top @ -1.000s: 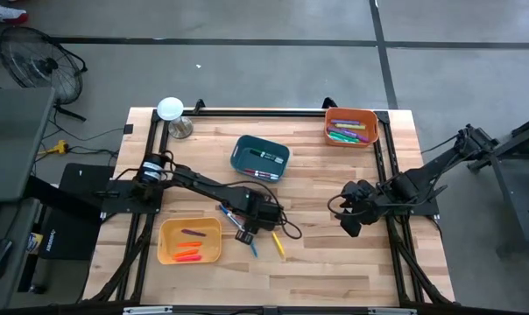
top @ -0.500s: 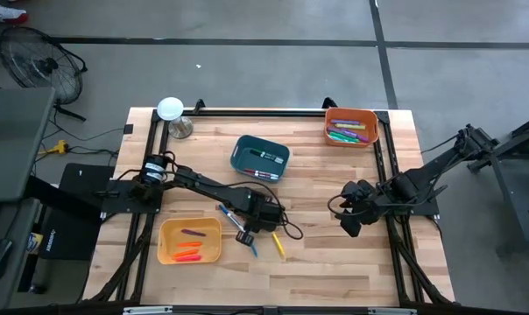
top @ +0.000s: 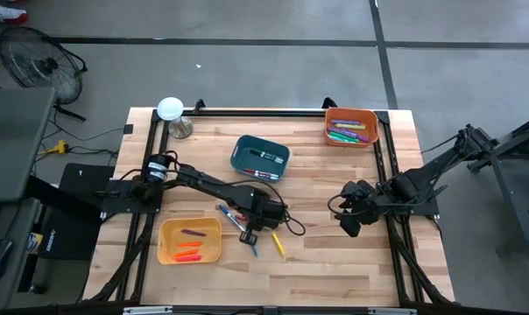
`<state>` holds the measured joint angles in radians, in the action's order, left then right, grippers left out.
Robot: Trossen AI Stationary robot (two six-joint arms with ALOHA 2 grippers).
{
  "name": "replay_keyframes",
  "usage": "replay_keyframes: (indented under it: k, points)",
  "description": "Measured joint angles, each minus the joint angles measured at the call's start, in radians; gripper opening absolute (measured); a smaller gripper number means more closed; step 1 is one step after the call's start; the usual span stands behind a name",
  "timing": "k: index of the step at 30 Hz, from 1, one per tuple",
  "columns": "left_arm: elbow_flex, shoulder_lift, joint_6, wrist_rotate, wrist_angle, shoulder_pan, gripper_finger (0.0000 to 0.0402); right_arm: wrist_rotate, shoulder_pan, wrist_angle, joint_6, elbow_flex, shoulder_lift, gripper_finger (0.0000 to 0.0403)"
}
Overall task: Pick & Place Markers
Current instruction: Put the red marker pen into the blue bin
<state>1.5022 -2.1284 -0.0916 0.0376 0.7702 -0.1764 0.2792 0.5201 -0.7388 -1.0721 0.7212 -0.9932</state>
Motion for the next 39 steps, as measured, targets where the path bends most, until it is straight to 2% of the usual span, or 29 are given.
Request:
replay_keyframes:
  k: [4, 9, 14, 17, 21, 32, 39]
  points:
    - [0.088, -0.007, -0.012, -0.007, 0.084, 0.016, 0.0017, 0.001, 0.000, 0.001, 0.004, 0.000, 0.000, 0.0206]
    - [0.222, -0.010, -0.068, -0.108, 0.194, 0.035, 0.0017, 0.004, 0.000, 0.000, 0.013, 0.000, 0.000, 0.0206]
    - [0.348, -0.009, -0.096, -0.125, 0.362, 0.052, 0.0017, 0.005, 0.000, 0.001, 0.025, 0.000, 0.000, 0.0206]
    - [0.414, -0.006, -0.134, -0.176, 0.442, 0.069, 0.0015, 0.007, 0.000, 0.000, 0.034, 0.000, 0.000, 0.0206]
    - [0.487, -0.005, -0.172, -0.214, 0.498, 0.107, 0.0015, 0.010, 0.000, 0.000, 0.042, 0.000, 0.000, 0.0206]
    - [0.521, -0.005, -0.278, -0.230, 0.506, 0.279, 0.0015, 0.007, 0.000, 0.000, 0.042, 0.000, 0.000, 0.0206]
    - [0.507, -0.005, -0.375, -0.171, 0.450, 0.384, 0.0015, 0.008, 0.000, 0.000, 0.018, 0.000, 0.000, 0.0206]
